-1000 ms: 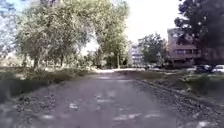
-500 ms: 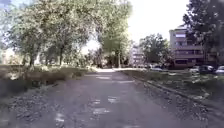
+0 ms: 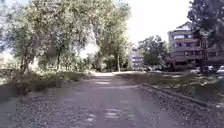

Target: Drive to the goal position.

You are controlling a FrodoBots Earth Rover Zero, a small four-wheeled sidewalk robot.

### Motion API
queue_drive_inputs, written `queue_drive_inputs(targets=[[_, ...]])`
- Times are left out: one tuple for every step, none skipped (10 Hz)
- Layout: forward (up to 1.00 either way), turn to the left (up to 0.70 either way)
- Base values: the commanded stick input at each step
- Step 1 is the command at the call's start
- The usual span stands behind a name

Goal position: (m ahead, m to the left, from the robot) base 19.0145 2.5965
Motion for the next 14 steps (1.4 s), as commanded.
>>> queue_drive_inputs(targets=[[0.85, 0.00], [0.85, 0.00], [0.85, 0.00], [0.85, 0.00], [0.85, 0.00], [0.85, 0.00], [0.85, 0.00], [0.85, 0.00], [0.85, 0.00], [0.85, 0.00], [0.85, 0.00], [0.85, 0.00], [0.85, 0.00], [0.85, 0.00]])
